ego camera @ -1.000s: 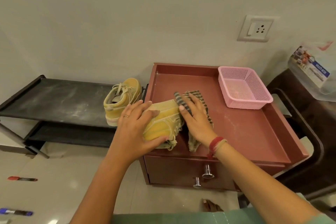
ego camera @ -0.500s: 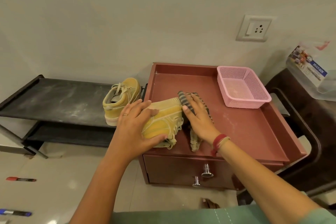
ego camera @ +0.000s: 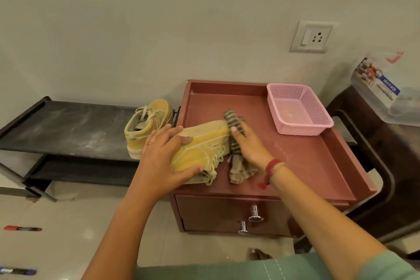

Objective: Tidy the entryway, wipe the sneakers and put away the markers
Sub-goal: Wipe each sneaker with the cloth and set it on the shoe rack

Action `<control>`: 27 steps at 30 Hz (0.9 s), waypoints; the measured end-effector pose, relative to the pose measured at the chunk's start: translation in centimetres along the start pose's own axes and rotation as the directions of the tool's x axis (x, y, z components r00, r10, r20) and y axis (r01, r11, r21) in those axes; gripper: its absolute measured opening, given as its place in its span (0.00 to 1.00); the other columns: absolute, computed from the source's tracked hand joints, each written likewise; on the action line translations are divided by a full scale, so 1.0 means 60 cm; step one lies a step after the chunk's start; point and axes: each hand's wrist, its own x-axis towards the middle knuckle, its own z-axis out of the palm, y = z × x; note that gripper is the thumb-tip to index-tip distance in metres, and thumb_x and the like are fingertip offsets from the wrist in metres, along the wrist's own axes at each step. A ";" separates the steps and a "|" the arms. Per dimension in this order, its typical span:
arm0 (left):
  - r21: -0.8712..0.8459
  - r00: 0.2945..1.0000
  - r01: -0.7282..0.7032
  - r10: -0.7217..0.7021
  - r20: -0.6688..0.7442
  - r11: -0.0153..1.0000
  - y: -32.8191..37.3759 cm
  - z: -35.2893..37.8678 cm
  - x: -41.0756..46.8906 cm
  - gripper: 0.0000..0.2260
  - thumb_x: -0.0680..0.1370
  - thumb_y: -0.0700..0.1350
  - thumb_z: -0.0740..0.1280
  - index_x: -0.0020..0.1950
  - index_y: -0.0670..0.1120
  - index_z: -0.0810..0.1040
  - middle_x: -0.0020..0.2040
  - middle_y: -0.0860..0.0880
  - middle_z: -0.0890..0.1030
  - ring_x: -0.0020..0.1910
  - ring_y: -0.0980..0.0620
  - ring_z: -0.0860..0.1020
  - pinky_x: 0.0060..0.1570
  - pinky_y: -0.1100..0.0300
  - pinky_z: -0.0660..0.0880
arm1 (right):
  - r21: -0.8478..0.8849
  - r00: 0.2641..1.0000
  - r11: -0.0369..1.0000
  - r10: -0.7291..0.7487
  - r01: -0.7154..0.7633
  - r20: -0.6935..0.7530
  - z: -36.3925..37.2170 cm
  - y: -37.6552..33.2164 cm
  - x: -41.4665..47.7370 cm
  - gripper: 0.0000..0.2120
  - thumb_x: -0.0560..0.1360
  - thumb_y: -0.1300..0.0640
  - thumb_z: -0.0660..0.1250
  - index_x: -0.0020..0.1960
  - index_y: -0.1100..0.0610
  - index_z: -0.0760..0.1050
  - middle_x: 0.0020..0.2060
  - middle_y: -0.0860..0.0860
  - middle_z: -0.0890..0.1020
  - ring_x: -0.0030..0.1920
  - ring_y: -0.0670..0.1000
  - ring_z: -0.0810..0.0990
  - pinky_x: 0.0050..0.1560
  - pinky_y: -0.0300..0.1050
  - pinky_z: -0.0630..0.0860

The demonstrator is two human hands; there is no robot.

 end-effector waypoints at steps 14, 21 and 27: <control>-0.071 1.000 0.004 -0.006 -0.029 0.997 -0.010 0.003 0.007 0.30 0.63 0.67 0.70 0.59 0.50 0.79 0.64 0.52 0.75 0.69 0.50 0.67 0.67 0.41 0.63 | -0.066 0.993 0.998 -0.024 0.017 -0.112 0.035 0.006 -0.006 0.20 0.80 0.45 0.52 0.72 0.43 0.60 0.75 0.52 0.57 0.75 0.52 0.51 0.73 0.50 0.49; -0.075 1.000 -0.006 0.005 -0.014 0.997 -0.011 0.004 0.004 0.30 0.63 0.66 0.70 0.58 0.50 0.79 0.64 0.51 0.74 0.69 0.49 0.67 0.67 0.37 0.61 | -0.340 0.980 0.920 -0.194 0.195 0.037 0.047 0.005 -0.027 0.20 0.75 0.33 0.45 0.66 0.25 0.47 0.75 0.41 0.48 0.75 0.50 0.41 0.70 0.54 0.43; -0.081 1.000 -0.007 0.007 -0.009 0.997 -0.009 0.003 -0.002 0.28 0.63 0.65 0.70 0.58 0.51 0.79 0.65 0.51 0.74 0.69 0.52 0.65 0.67 0.36 0.61 | -0.194 0.991 0.975 -0.121 0.107 -0.060 0.034 0.012 -0.020 0.22 0.80 0.43 0.51 0.73 0.43 0.55 0.75 0.49 0.56 0.75 0.49 0.49 0.74 0.49 0.46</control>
